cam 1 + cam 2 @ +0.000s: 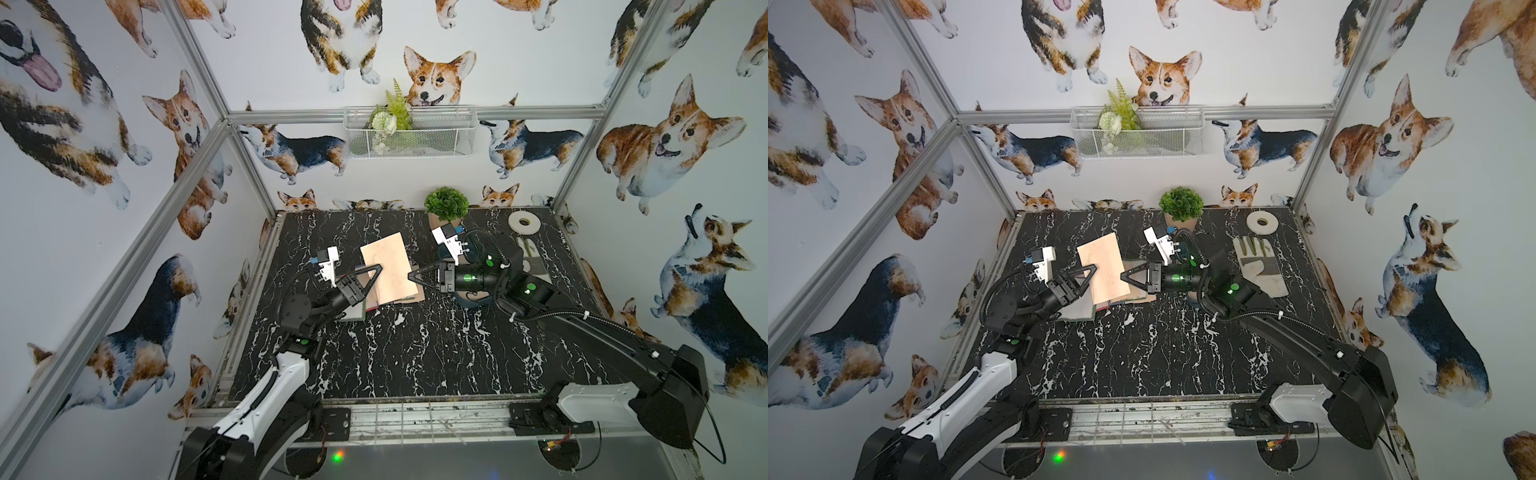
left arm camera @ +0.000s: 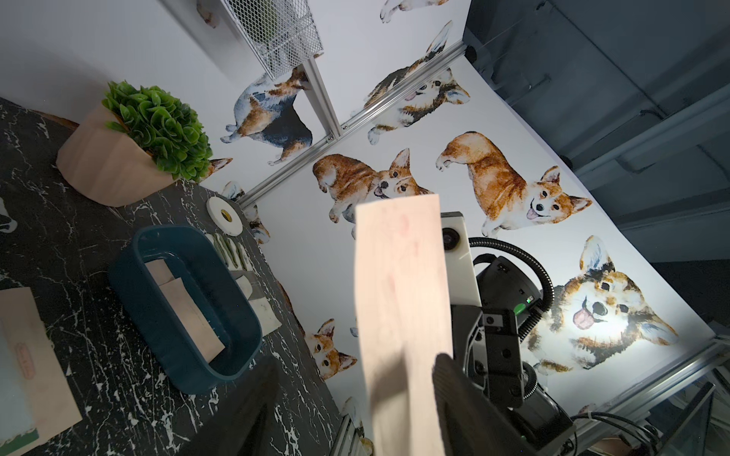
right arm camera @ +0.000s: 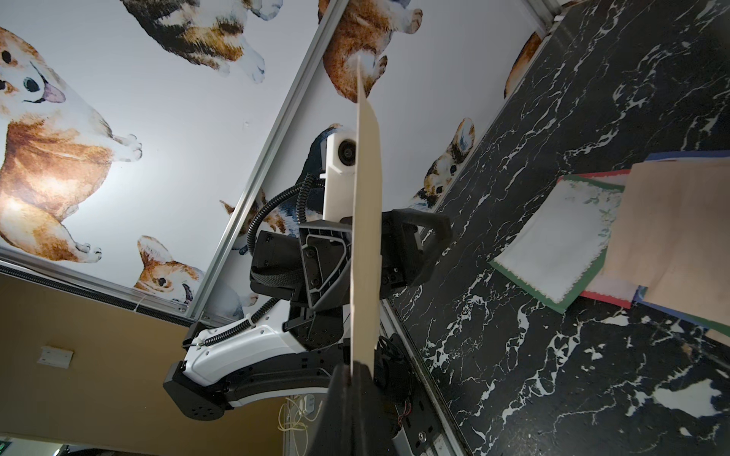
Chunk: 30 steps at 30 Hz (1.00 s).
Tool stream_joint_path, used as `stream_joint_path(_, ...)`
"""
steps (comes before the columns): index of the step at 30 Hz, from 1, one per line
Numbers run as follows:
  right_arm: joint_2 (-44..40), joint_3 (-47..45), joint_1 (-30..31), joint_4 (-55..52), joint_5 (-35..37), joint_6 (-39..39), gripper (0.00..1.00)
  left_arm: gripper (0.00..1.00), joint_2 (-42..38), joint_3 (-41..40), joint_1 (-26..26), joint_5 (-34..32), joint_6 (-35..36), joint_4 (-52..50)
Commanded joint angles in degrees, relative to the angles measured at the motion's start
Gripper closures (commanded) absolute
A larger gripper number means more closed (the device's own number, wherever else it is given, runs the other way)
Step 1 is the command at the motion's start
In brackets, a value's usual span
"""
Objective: Take out the stationery paper from the storage box
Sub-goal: Pick up the stationery paper from the storage box.
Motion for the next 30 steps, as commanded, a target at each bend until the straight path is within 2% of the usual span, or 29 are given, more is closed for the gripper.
stream_joint_path(1, -0.1, -0.5, 0.1, 2.3, 1.1, -0.4, 1.00, 0.58, -0.5, 0.1, -0.2, 0.3, 0.5, 0.8)
stream_joint_path(3, -0.5, -1.1, 0.1, 2.3, 1.7, -0.6, 1.00, 0.72, -0.7, -0.2, -0.2, 0.2, 0.5, 0.6)
stream_joint_path(5, -1.0, -1.7, 0.1, 1.7, 2.5, -1.0, 1.00, 0.79, -1.0, -0.3, -0.2, 0.2, 0.7, 0.1)
stream_joint_path(14, -0.8, -2.8, 0.1, 1.5, 2.9, -1.2, 1.00, 1.00, -2.0, -0.4, -0.2, 0.3, 1.9, -2.6)
stream_joint_path(17, -0.9, -3.1, 0.1, 0.2, 3.6, -1.8, 1.00, 1.00, -3.3, 0.1, -0.2, 0.2, 4.0, -7.0)
stream_joint_path(18, -1.2, -3.3, 0.1, -0.8, 4.3, -2.2, 0.88, 1.00, -4.0, 0.3, -0.2, 0.2, 5.0, -8.8)
stream_joint_path(20, -1.9, -3.8, 0.1, -2.7, 5.9, -3.1, 0.50, 1.00, -5.4, 1.0, -0.2, 0.0, 7.6, -13.6)
stream_joint_path(22, -2.8, -4.5, 0.1, -4.5, 7.6, -3.9, 0.31, 1.00, -7.0, 2.3, -0.1, -0.9, 11.2, -20.9)
stream_joint_path(24, -3.7, -5.1, 0.1, -6.6, 9.1, -4.9, 0.24, 1.00, -8.1, 3.9, 0.0, -1.9, 14.9, -27.9)
stream_joint_path(27, -5.3, -6.0, 0.1, -9.2, 11.4, -6.1, 0.19, 1.00, -7.9, 6.6, 0.2, -2.5, 19.5, -35.7)
stream_joint_path(30, -6.5, -6.1, 0.1, -12.4, 13.4, -7.6, 0.16, 1.00, -5.7, 8.5, 1.2, -2.4, 22.1, -37.8)
